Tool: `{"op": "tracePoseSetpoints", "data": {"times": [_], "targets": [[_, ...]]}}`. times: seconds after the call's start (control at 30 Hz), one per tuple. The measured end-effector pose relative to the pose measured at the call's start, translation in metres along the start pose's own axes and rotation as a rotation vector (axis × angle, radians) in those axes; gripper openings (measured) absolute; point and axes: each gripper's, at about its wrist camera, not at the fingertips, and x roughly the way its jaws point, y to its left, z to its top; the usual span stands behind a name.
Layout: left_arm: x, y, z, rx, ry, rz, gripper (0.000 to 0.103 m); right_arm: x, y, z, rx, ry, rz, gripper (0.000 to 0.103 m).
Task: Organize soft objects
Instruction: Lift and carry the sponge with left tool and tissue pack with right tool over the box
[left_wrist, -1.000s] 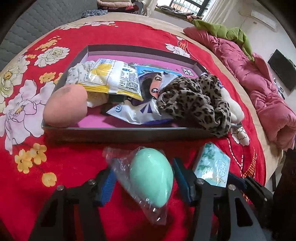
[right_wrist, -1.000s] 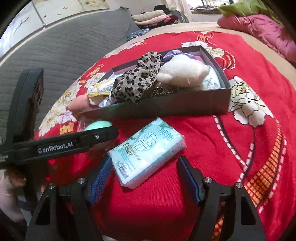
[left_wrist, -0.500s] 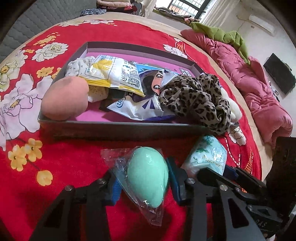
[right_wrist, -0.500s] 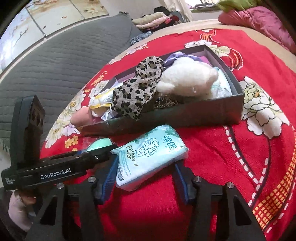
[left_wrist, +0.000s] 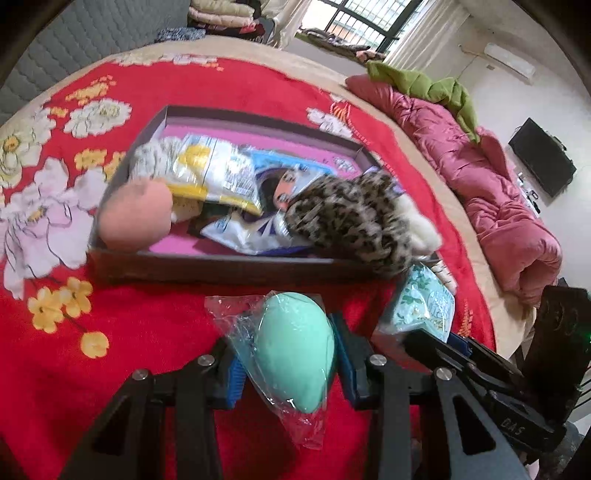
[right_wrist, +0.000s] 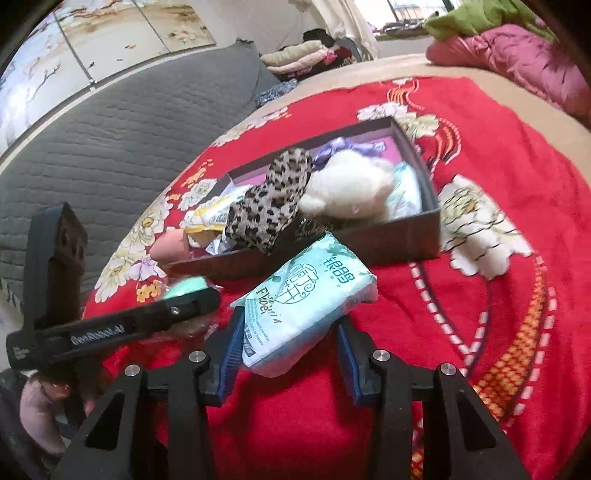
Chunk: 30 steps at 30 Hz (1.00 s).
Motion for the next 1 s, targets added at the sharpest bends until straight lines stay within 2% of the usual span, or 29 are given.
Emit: {"op": "tracePoseSetpoints", "data": {"times": [0.43, 0.77, 1.0], "targets": [[-0.036, 0.003, 0.031, -0.006, -0.137, 0.026, 0.041, -0.029, 0.02, 0.022, -0.133, -0.118, -0.046, 0.047], [-0.034, 0.003, 0.049, 0.012, -0.164, 0.069, 0.041, -0.024, 0.037, 0.052, -0.208, -0.186, -0.05, 0.047], [-0.026, 0.004, 0.056, 0.02, -0.169, 0.088, 0.041, -0.013, 0.046, 0.063, -0.259, -0.191, -0.056, 0.047]]}}
